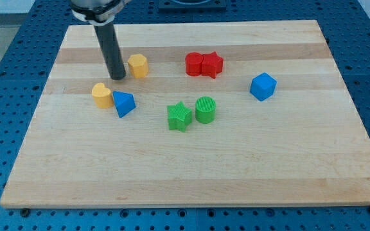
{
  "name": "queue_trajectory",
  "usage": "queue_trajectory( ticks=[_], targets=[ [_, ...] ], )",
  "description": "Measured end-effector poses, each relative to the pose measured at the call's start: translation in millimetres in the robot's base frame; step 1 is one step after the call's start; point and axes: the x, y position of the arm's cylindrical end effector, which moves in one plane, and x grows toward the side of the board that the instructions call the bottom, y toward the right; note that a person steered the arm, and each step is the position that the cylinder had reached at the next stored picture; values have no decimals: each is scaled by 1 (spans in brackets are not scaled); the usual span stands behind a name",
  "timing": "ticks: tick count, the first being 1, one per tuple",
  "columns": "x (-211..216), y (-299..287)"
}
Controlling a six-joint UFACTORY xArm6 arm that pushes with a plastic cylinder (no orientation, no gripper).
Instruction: Push the green star to the bottom of the green circle
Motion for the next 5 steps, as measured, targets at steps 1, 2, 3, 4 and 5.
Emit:
queue_trajectory(
  ticks=[1, 2, 3, 4, 5],
  targets=[
    [-2, -17],
    [-14, -18],
    [-20, -11],
    [-20, 7],
    [-20, 28]
  ],
)
